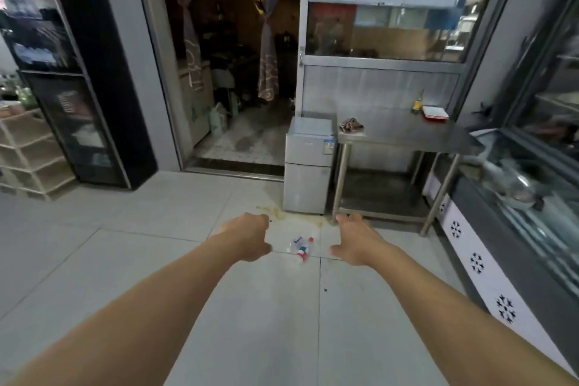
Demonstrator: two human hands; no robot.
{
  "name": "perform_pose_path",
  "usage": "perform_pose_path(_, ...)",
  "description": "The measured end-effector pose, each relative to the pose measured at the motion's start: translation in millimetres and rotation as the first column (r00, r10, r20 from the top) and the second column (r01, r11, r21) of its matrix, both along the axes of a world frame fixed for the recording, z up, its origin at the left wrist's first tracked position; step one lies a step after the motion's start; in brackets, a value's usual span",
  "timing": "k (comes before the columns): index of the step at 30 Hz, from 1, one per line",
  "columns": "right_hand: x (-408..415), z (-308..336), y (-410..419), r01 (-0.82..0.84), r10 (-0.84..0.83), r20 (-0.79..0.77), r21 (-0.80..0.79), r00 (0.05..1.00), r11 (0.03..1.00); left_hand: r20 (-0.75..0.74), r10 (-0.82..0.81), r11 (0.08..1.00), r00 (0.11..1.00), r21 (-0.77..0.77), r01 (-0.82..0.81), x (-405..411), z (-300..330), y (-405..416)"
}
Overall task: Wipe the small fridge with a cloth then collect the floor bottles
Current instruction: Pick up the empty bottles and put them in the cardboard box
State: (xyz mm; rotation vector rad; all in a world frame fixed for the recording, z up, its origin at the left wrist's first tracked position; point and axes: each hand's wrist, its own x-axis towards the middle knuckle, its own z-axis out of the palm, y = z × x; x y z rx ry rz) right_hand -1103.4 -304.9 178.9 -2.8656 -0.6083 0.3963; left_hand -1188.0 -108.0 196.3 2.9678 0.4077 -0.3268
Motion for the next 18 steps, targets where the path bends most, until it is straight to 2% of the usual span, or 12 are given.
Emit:
perform_pose_path(7, 100, -13, 68, 0.11, -0.109, -0.081, -0.001, 0.991, 0.994, -0.051, -0.12, 0.993, 0.991, -0.001, 0.121, 136, -9, 84)
perform_pose_path(13, 214, -42, 101, 0.204, -0.2, -0.14, 0.01, 0.97, 0.979, -0.077, -0.215, 0.977, 0.974, -0.019, 0.214, 265, -41, 112)
perform_pose_path(18, 327, -74, 128, 0.244, -0.239, -0.17, 0.009, 0.956, 0.97, -0.113, -0.234, 0.972, 0.966, -0.033, 0.231, 382, -66, 131)
